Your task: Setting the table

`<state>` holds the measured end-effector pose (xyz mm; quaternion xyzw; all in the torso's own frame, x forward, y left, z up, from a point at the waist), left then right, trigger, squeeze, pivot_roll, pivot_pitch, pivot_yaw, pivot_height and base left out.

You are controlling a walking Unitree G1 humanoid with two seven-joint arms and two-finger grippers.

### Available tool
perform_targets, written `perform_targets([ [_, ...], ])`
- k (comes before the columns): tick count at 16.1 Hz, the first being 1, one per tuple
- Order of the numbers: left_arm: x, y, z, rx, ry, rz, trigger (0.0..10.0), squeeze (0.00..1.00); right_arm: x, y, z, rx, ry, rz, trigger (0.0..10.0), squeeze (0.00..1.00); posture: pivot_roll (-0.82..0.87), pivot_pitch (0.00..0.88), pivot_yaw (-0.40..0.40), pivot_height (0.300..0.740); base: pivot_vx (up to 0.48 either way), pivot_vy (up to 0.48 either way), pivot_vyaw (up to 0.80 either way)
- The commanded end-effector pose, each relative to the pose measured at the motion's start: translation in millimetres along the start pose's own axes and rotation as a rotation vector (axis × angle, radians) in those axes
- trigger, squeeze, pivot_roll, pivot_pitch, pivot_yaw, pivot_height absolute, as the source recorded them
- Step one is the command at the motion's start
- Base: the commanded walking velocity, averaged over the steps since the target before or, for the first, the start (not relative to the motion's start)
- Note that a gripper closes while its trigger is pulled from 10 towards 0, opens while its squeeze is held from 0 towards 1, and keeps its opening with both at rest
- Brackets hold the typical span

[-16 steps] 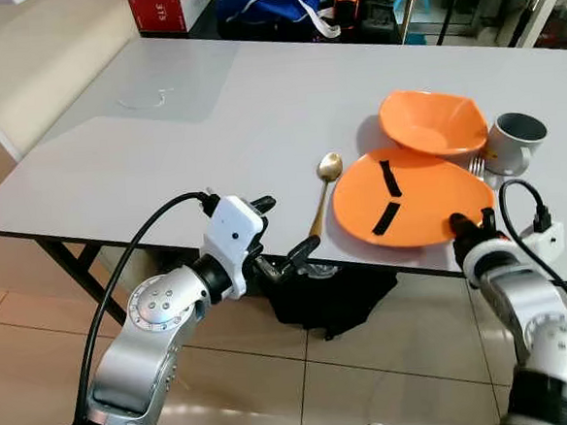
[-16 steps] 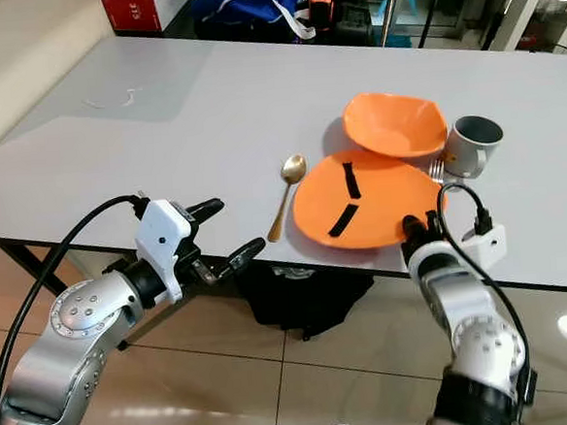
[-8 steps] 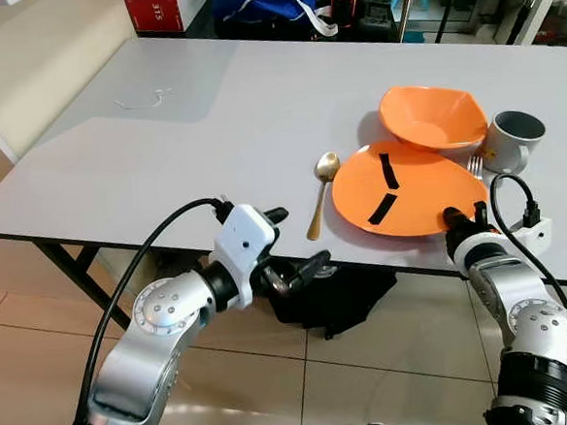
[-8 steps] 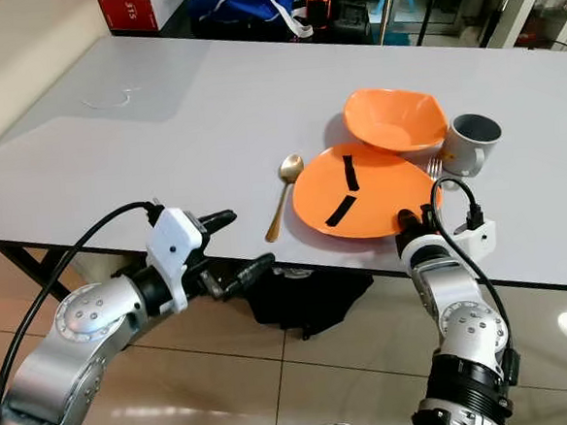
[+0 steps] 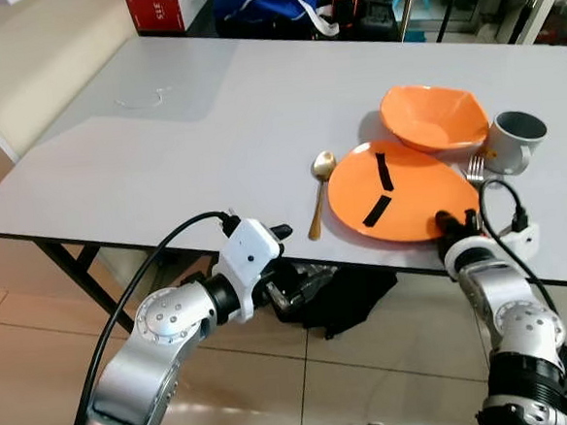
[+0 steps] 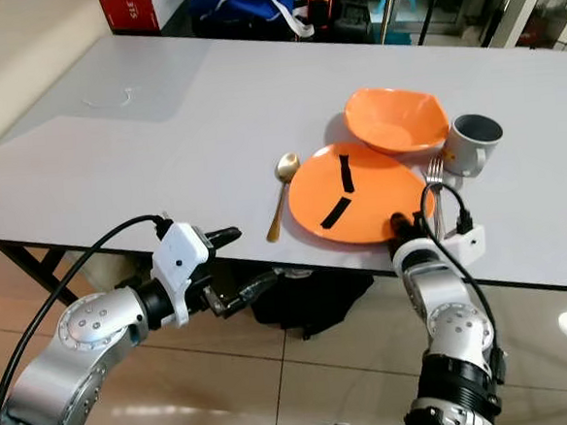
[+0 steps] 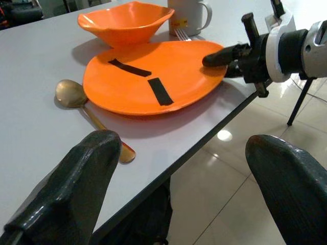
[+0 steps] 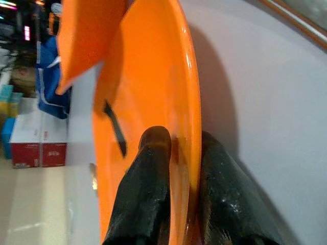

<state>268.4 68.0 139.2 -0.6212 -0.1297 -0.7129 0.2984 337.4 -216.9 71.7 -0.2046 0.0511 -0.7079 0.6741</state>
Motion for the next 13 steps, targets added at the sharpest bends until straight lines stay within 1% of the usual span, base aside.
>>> perform_targets([
  [1,5,-0.3,-2.3,-0.009,0.018,-0.005,10.0,0.0,3,2.0,4.7,0.022,-0.004,-0.018,10.0,1.0,0.03,0.084,-0.002,0.74,0.0,0.0,0.0],
  [5,5,0.5,-2.0,-0.006,0.018,-0.005,10.0,0.0,7,3.8,3.4,0.024,-0.022,-0.042,10.0,1.0,0.03,0.083,-0.005,0.74,0.0,0.0,0.0],
  [8,5,0.7,-1.4,-0.004,0.019,-0.006,10.0,0.0,9,3.0,1.8,0.025,-0.088,-0.041,10.0,1.0,0.03,0.082,-0.005,0.74,0.0,0.0,0.0],
  [10,5,1.2,-1.3,-0.004,0.021,-0.006,10.0,0.0,9,2.3,-4.0,-0.004,-0.141,-0.039,10.0,1.0,0.03,0.077,-0.004,0.74,0.0,0.0,0.0],
  [12,5,1.7,-1.2,-0.004,0.022,-0.007,10.0,0.0,10,1.9,-7.2,-0.025,-0.171,-0.036,10.0,1.0,0.03,0.071,-0.006,0.74,0.0,0.0,0.0],
  [13,5,1.8,-0.8,-0.003,0.024,-0.007,10.0,0.0,11,0.2,-6.0,-0.02,-0.186,-0.037,10.0,1.0,0.03,0.071,-0.007,0.74,0.0,0.0,0.0],
])
Point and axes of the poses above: a point about 5 cm out from each wrist's last joint towards the gripper, its own y axis pointing out of the wrist towards the gripper, its own x axis along the axis of the wrist's last joint, z = x × y, the point moved 4 cm from there along y, pointing out of the wrist towards the gripper, and after that the axes turned 3 degrees about y, right-handed, at the moved point
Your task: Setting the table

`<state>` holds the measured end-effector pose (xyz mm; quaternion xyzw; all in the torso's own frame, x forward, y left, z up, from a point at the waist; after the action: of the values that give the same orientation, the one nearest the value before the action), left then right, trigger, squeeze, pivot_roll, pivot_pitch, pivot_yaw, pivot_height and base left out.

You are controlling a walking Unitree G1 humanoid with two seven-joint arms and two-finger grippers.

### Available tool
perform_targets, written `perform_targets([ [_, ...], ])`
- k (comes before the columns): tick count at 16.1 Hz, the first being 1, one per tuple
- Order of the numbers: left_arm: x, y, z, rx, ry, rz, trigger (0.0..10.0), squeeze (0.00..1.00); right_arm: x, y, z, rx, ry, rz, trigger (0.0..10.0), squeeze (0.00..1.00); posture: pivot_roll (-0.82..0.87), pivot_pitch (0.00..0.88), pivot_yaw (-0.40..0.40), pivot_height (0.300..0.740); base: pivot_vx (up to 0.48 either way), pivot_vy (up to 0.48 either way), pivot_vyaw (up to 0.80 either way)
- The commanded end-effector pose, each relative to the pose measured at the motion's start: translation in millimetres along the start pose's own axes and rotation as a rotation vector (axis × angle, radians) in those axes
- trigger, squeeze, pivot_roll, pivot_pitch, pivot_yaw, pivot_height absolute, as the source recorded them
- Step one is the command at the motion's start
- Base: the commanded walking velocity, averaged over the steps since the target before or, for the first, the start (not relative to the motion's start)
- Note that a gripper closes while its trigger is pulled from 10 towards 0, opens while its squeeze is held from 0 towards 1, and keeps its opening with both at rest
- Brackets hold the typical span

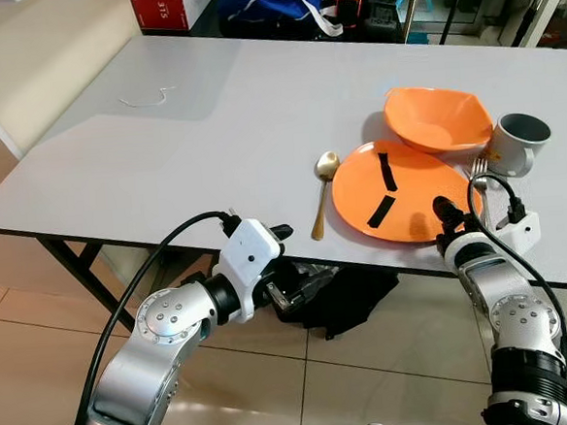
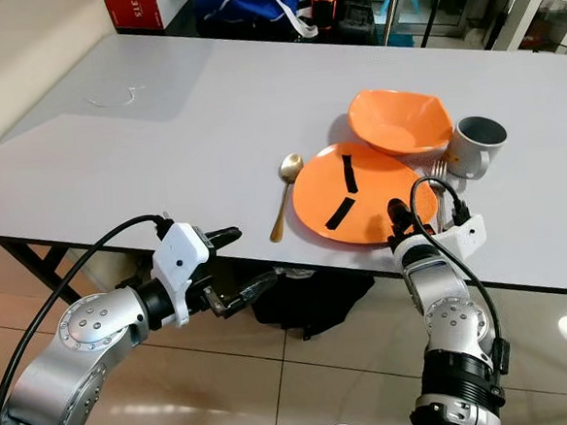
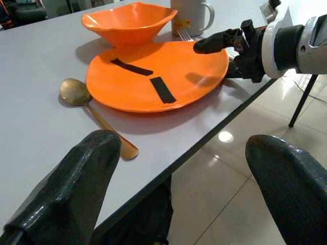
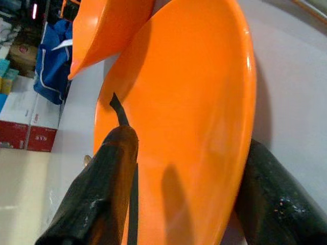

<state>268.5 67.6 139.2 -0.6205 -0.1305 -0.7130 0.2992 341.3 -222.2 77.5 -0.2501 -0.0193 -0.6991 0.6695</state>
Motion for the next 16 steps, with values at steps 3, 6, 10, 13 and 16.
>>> perform_targets([
  [3,5,0.8,0.4,0.009,0.033,-0.008,10.0,0.0,18,-11.3,-10.4,-0.066,-0.062,-0.067,10.0,0.0,0.03,0.057,-0.014,0.74,0.0,0.0,0.0],
  [6,3,-0.3,1.4,0.024,0.036,-0.005,10.0,0.0,27,-27.5,-7.2,-0.071,-0.085,-0.097,10.0,0.0,0.03,0.05,-0.012,0.74,0.0,0.0,0.0],
  [10,1,-1.9,5.1,0.06,0.056,0.004,10.0,0.0,46,-48.0,-2.3,-0.08,-0.105,-0.156,10.0,0.0,0.03,0.037,-0.024,0.74,0.0,0.0,0.0],
  [13,3,-4.8,23.1,0.208,0.072,0.004,10.0,0.0,64,-69.8,14.5,-0.059,-0.267,-0.218,10.0,0.0,0.03,0.034,-0.022,0.74,0.0,0.0,0.0],
  [16,16,-13.3,55.9,0.444,0.064,-0.059,10.0,0.0,64,-84.5,84.9,0.168,-0.671,-0.359,10.0,0.0,0.01,0.031,-0.011,0.74,0.0,0.0,0.0],
])
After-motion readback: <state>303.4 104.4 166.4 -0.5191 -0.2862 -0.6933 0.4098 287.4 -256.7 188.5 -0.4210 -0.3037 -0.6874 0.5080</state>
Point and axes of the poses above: a point about 5 cm out from each wrist's last joint towards the gripper, its own y axis pointing out of the wrist towards the gripper, its own x axis along the axis of the wrist's last joint, z = x × y, the point moved 4 cm from there along y, pointing out of the wrist towards the gripper, and after that the axes turned 3 degrees about y, right-handed, at the moved point
